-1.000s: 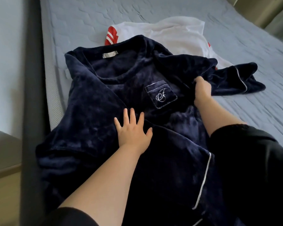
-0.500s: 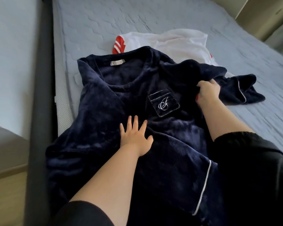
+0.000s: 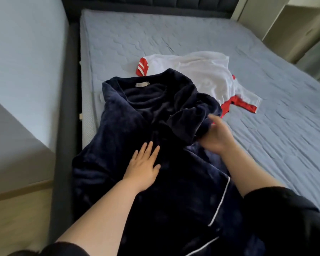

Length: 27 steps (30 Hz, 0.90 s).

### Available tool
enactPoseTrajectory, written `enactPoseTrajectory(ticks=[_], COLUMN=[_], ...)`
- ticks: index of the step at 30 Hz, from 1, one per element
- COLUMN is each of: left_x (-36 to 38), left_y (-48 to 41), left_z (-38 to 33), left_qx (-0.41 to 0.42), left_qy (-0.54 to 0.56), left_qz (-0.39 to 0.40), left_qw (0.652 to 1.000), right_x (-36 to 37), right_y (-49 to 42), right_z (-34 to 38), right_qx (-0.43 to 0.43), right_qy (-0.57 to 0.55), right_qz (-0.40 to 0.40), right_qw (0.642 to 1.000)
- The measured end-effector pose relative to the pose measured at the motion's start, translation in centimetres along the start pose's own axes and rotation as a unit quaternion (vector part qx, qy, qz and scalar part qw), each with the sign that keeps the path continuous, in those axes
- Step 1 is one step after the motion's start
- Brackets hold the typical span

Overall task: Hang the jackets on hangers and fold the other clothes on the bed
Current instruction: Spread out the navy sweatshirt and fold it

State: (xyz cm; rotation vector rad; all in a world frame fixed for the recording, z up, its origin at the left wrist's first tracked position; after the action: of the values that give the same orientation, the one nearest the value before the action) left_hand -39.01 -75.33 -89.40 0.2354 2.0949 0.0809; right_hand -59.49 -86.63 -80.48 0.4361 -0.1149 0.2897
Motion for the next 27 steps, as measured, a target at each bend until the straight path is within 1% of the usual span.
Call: enactPoseTrajectory(ticks=[1,2,3,5,6,7,8,9,10,11,12,13,14,15,16,17,18,19,20,21,22,23,24,25,26,27], left_x=[0.0,0.1,0.1,0.3,0.4,0.4,0.4,0.0,-0.4,-1.1,-1.8,-2.9,-3.6,-4.2,-4.7,-5.1,-5.2,-5.2,-5.0,-4.9,-4.8,-5.0,-5.0,-5.6,-5.5,-5.4], left_y=[0.4,1.0,1.5,2.5,3.0,3.5,3.8,4.0,3.9,3.9,4.0,4.2,4.7,5.0,5.8,6.7,7.3,7.9,8.3,9.2,9.7,9.7,9.8,9.8,9.8,9.7], left_z=[0.0,-0.1,-0.2,-0.5,-0.7,-0.7,-0.7,-0.7,-0.6,-0.7,-0.8,-0.7,-0.4,0.5,1.4,2.2,2.7,3.5,3.8,3.7,3.4,2.5,1.6,0.6,-0.4,-1.5], left_qx=[-0.005,-0.009,-0.009,-0.004,-0.007,-0.016,-0.026,-0.04,-0.053,-0.067,-0.086,-0.113,-0.145,-0.159,-0.159,-0.149,-0.163,-0.186,-0.201,-0.19,-0.181,-0.19,-0.201,-0.225,-0.217,-0.223], left_qy=[-0.005,-0.012,-0.015,-0.014,-0.01,0.001,0.024,0.066,0.132,0.212,0.321,0.44,0.548,0.616,0.639,0.657,0.682,0.705,0.738,0.765,0.773,0.777,0.793,0.795,0.775,0.757], left_qz=[0.011,0.019,0.023,0.022,0.021,0.028,0.037,0.05,0.059,0.056,0.037,0.012,-0.022,-0.045,-0.059,-0.06,-0.066,-0.083,-0.082,-0.06,-0.051,-0.036,-0.019,0.001,0.039,0.083], left_qw=[1.0,1.0,1.0,1.0,1.0,0.999,0.999,0.996,0.988,0.973,0.943,0.891,0.823,0.77,0.751,0.737,0.71,0.68,0.638,0.612,0.605,0.599,0.575,0.563,0.592,0.608], right_x=[-0.1,-0.3,-0.4,-0.3,-0.3,-0.4,-0.8,-0.9,-0.4,0.8,2.4,4.0,5.2,6.2,6.7,6.7,6.2,5.5,4.8,3.9,3.0,2.4,2.1,2.3,2.8,3.2], right_y=[-0.2,-0.6,-1.2,-1.9,-2.2,-2.4,-2.5,-2.3,-1.7,-0.6,0.5,1.5,2.5,3.4,4.5,5.3,6.1,7.0,7.6,8.0,8.2,8.4,8.4,8.4,8.2,7.9], right_z=[0.4,0.9,1.3,2.2,2.9,3.8,4.8,6.0,7.1,7.9,8.1,7.6,6.5,5.1,3.5,1.7,-0.1,-1.8,-3.0,-4.0,-4.6,-5.0,-5.3,-5.5,-5.8,-6.3], right_qx=[0.042,0.078,0.112,0.163,0.165,0.133,0.067,-0.008,-0.082,-0.15,-0.212,-0.266,-0.299,-0.313,-0.304,-0.272,-0.228,-0.191,-0.162,-0.135,-0.106,-0.073,-0.033,0.008,0.047,0.088], right_qy=[-0.101,-0.135,-0.131,-0.082,-0.055,-0.033,-0.001,0.06,0.144,0.216,0.285,0.339,0.369,0.395,0.432,0.471,0.494,0.491,0.463,0.414,0.355,0.3,0.25,0.207,0.17,0.143], right_qz=[0.025,0.028,0.009,-0.09,-0.154,-0.216,-0.283,-0.349,-0.38,-0.373,-0.335,-0.269,-0.186,-0.101,-0.034,0.009,0.03,0.027,-0.008,-0.072,-0.148,-0.215,-0.254,-0.255,-0.227,-0.191], right_qw=[0.994,0.987,0.985,0.979,0.973,0.967,0.957,0.935,0.91,0.89,0.873,0.861,0.86,0.858,0.848,0.839,0.838,0.85,0.871,0.897,0.917,0.926,0.934,0.945,0.958,0.967])
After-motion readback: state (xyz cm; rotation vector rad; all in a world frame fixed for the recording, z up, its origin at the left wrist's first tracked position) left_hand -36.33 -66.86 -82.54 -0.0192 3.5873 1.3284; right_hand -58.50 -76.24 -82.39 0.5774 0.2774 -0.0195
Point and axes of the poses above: each hand's wrist, its own y-axis away from the middle knuckle, its own x-axis out of the palm, z = x × y, the point moved 4 cm from there along -y, towards the middle knuckle, and after that the axes turned 11 degrees about y, right-handed, at the moved point
